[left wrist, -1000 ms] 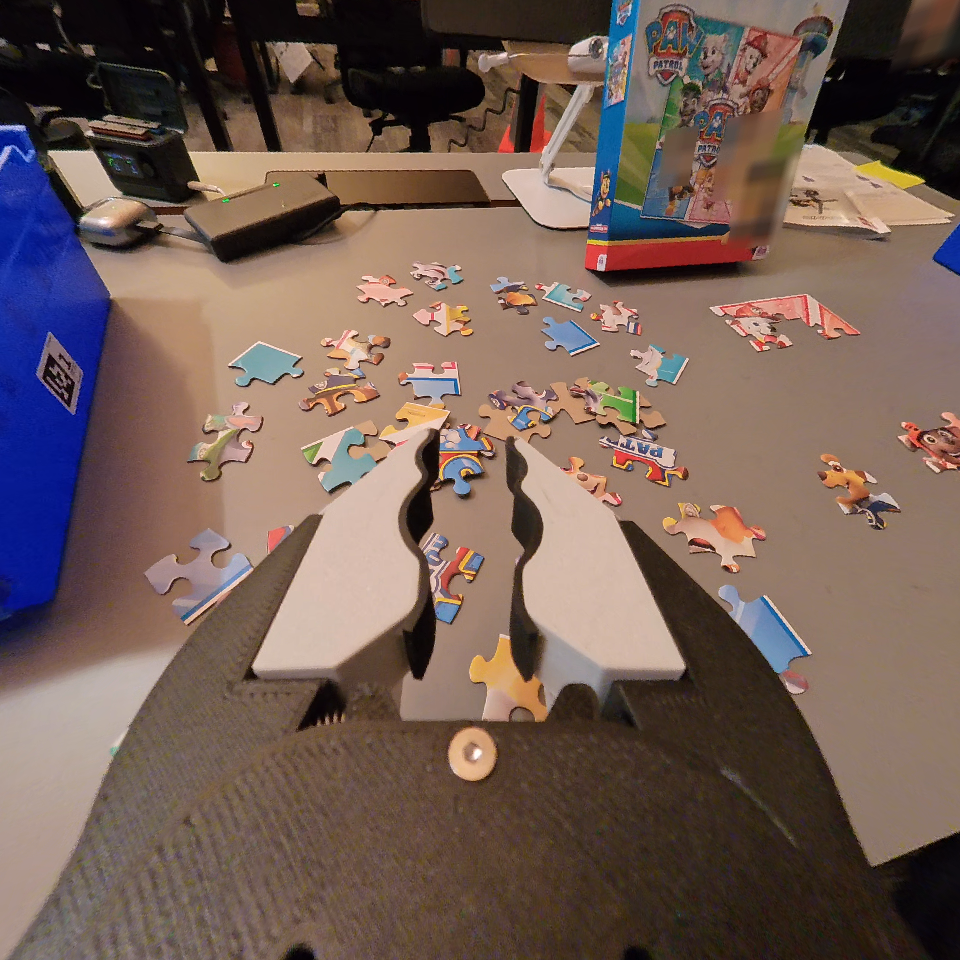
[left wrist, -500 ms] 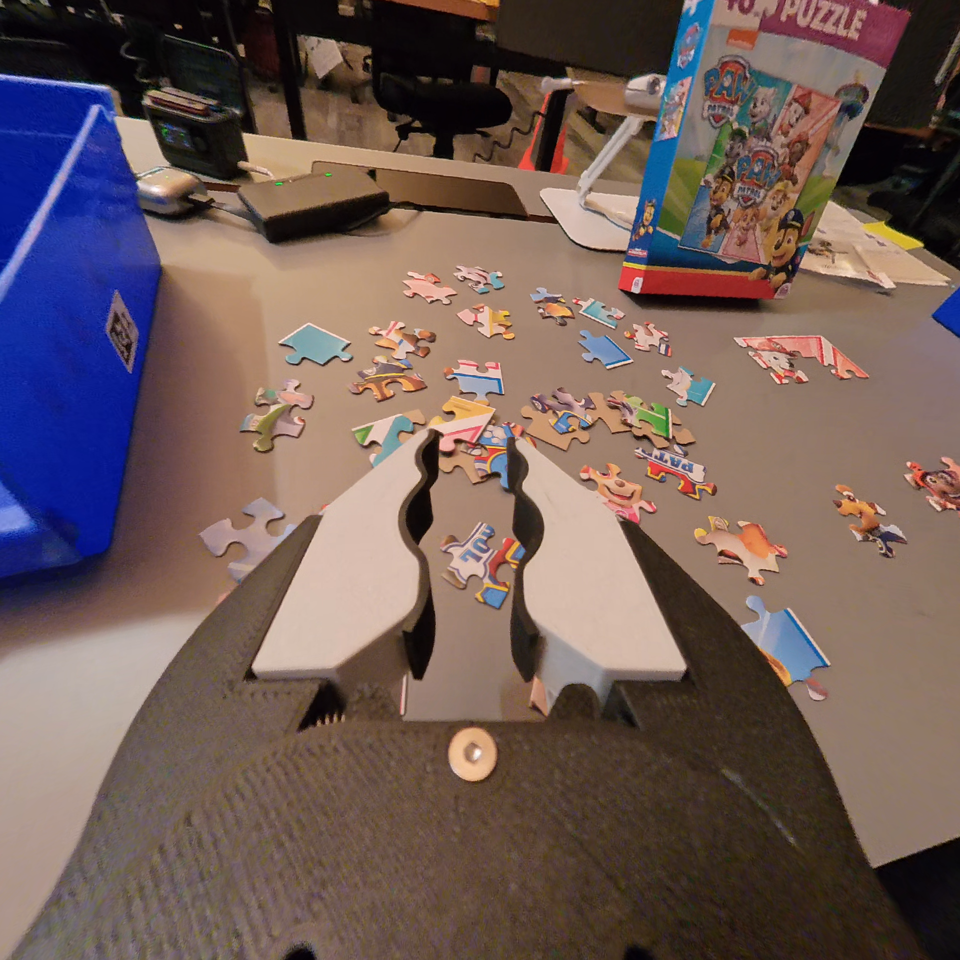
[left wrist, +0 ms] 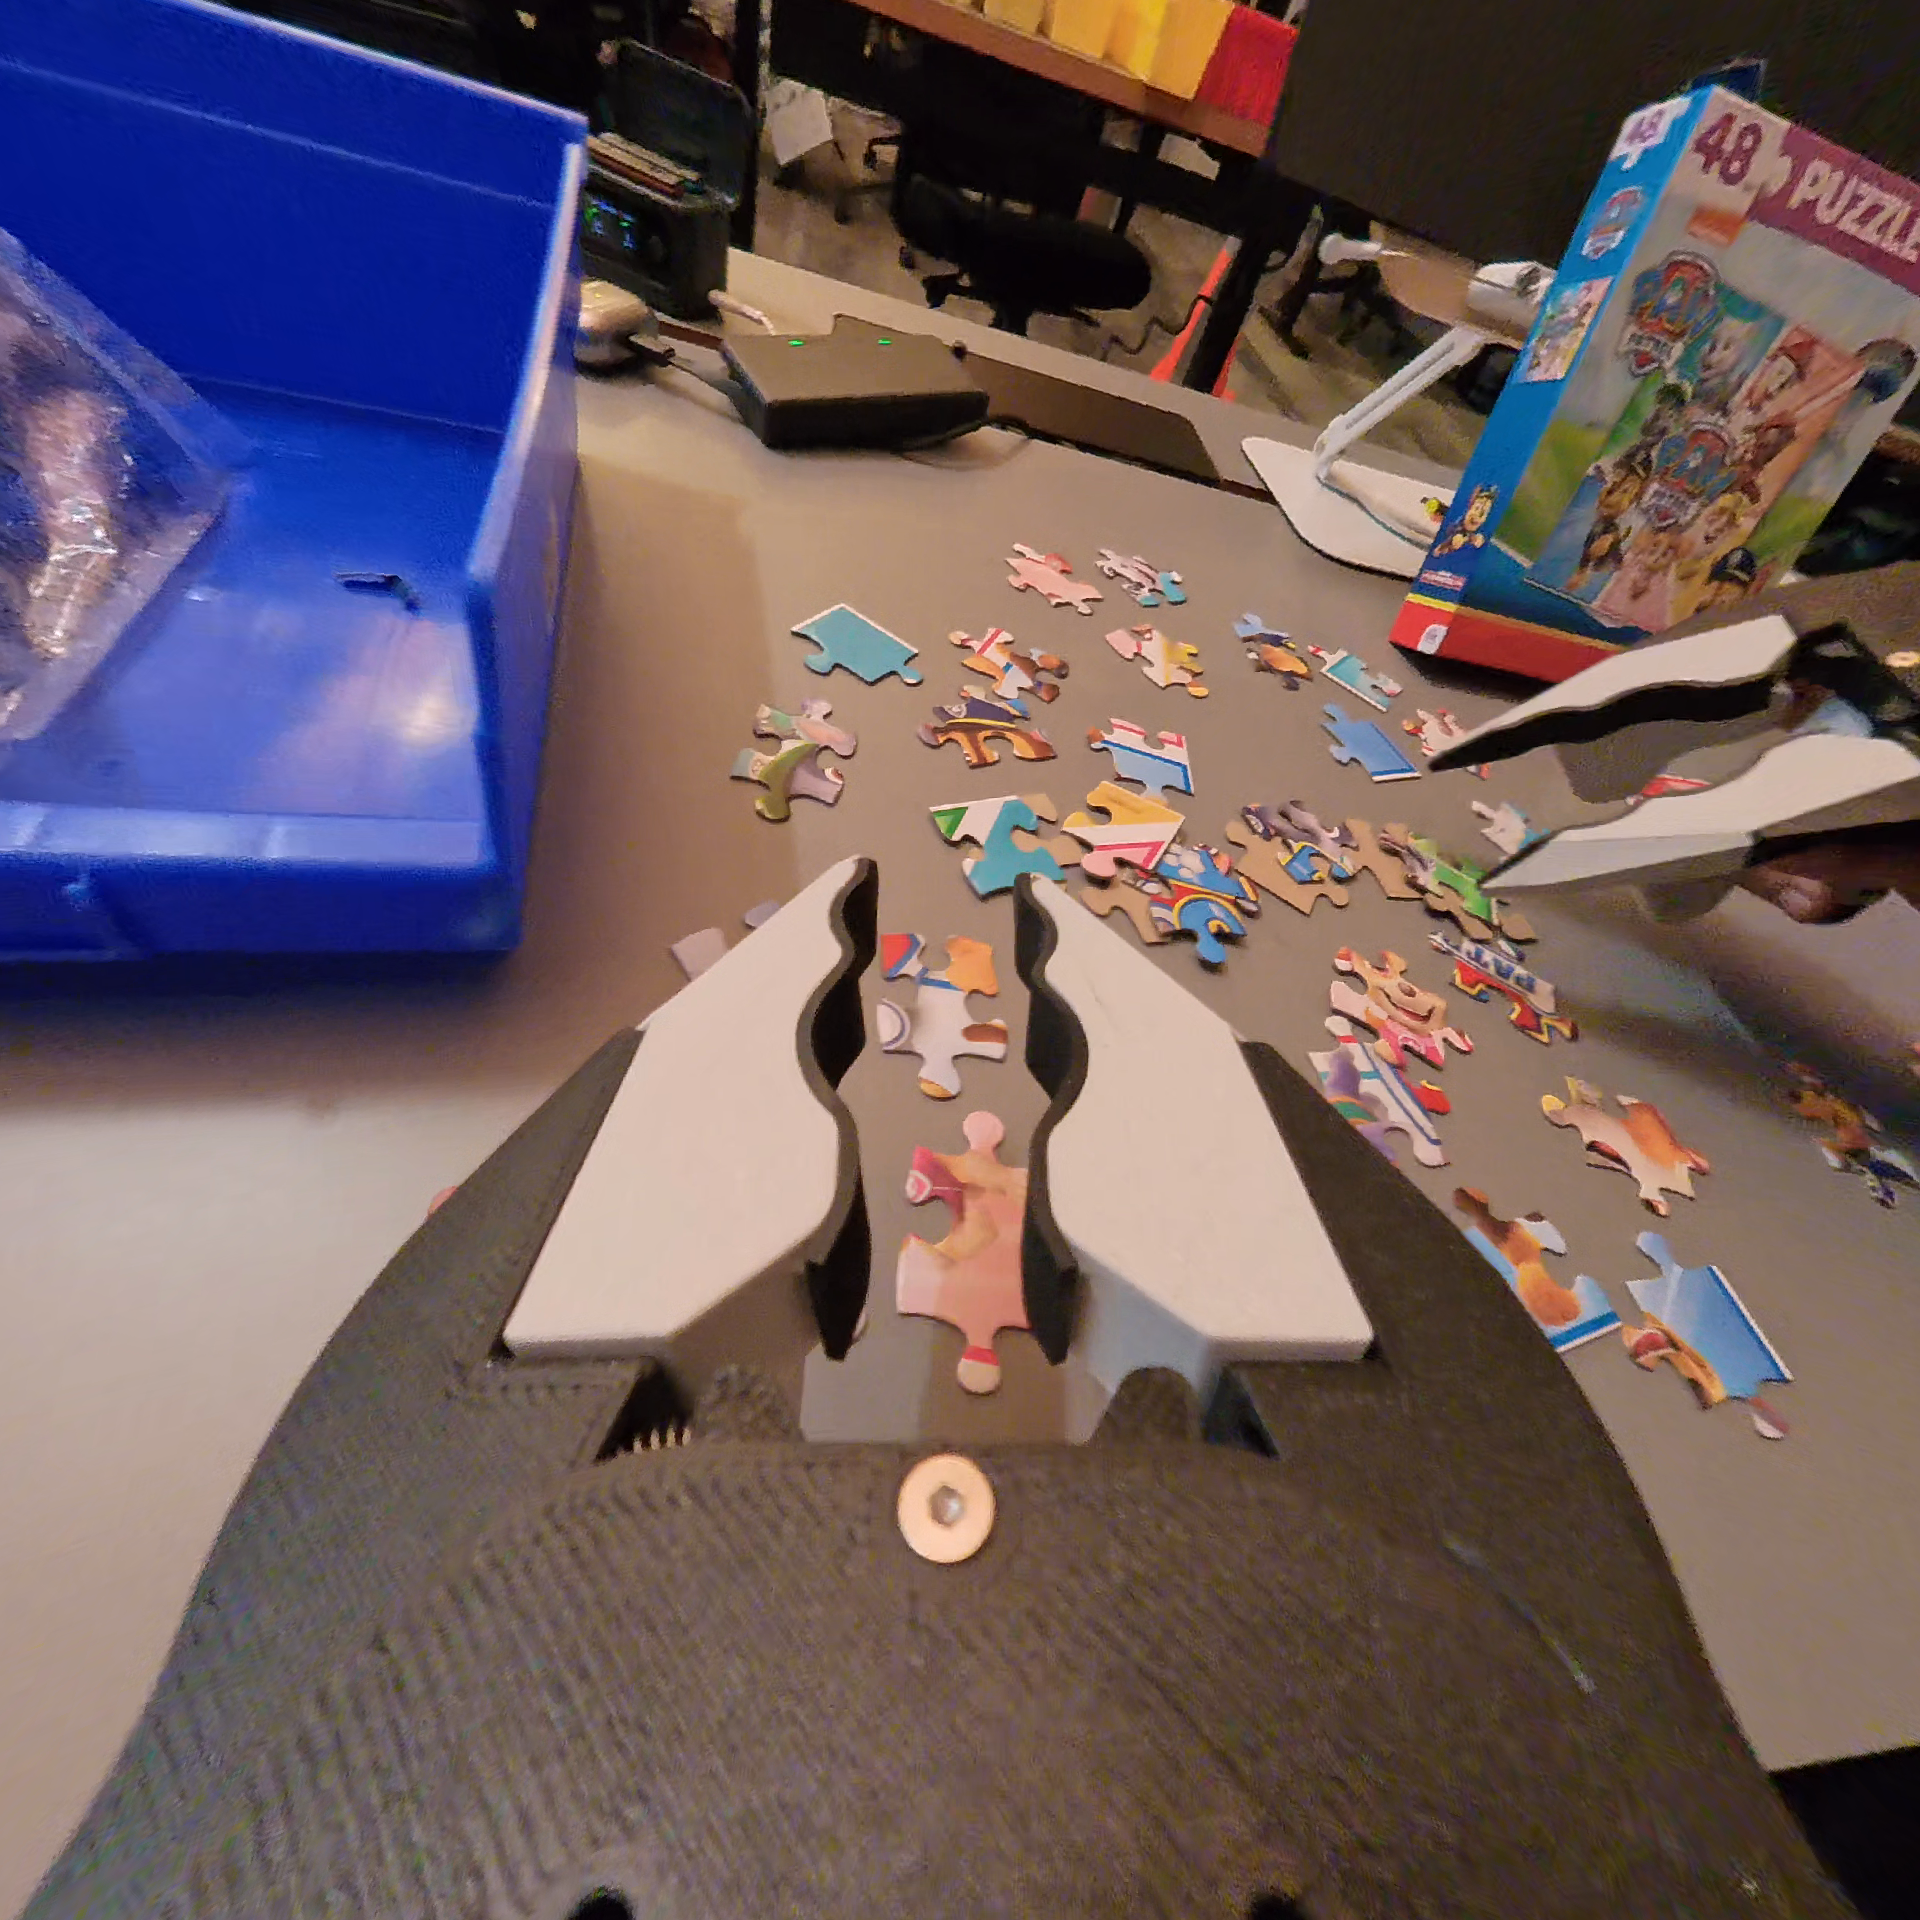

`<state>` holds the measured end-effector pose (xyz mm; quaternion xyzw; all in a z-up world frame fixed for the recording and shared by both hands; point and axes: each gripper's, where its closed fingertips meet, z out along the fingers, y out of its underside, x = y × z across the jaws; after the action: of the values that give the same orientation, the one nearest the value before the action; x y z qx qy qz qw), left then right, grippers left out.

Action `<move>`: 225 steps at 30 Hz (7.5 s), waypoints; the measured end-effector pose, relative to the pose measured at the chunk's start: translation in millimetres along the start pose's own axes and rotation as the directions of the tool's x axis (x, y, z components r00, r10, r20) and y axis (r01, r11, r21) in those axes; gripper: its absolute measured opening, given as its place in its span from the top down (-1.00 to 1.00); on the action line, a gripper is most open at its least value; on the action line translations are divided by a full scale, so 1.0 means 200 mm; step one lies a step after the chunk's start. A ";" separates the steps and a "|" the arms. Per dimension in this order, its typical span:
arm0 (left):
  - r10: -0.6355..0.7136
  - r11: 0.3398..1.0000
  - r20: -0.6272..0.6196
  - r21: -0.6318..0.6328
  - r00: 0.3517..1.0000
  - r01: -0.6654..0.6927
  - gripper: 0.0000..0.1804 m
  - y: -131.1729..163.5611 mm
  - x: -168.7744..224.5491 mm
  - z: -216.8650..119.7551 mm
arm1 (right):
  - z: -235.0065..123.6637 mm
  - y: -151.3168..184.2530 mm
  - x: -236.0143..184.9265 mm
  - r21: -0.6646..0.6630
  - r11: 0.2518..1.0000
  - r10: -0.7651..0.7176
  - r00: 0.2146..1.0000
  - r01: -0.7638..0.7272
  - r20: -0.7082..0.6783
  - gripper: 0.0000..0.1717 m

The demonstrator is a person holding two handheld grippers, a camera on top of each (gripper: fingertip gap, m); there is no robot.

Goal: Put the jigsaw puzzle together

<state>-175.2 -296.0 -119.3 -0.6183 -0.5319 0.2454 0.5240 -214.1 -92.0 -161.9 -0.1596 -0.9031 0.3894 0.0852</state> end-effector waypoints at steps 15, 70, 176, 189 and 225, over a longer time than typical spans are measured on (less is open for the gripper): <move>-0.076 0.993 -0.041 0.092 0.996 0.079 0.75 -0.03 -0.09 -0.01 | 0.20 0.00 0.05 -0.111 0.989 -0.077 0.981 0.098 0.175 0.54; -0.030 0.999 -0.279 0.012 0.960 0.035 0.73 -0.03 0.33 0.06 | 0.41 -0.20 -0.17 -0.073 0.996 -0.046 0.983 0.060 0.180 0.40; -0.051 0.993 -0.291 0.090 0.956 0.080 0.65 -0.05 0.22 0.00 | 0.31 -0.76 -0.40 0.154 0.968 0.053 0.759 -0.199 0.650 0.65; -0.158 0.954 -0.523 0.138 0.838 0.266 0.53 -0.18 0.50 -0.04 | -0.02 -0.90 -0.56 0.243 0.710 0.079 0.417 -0.661 0.905 0.65; 0.247 0.780 -0.205 -0.537 0.947 -0.320 0.43 0.25 0.28 0.38 | -0.75 -0.27 -0.33 0.579 0.555 0.212 0.775 -0.597 0.596 0.66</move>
<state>-202.6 -210.4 -175.4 -0.8320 -0.4479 0.1145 0.3067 -123.4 -48.5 -20.8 -0.2237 -0.5907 0.7567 -0.1689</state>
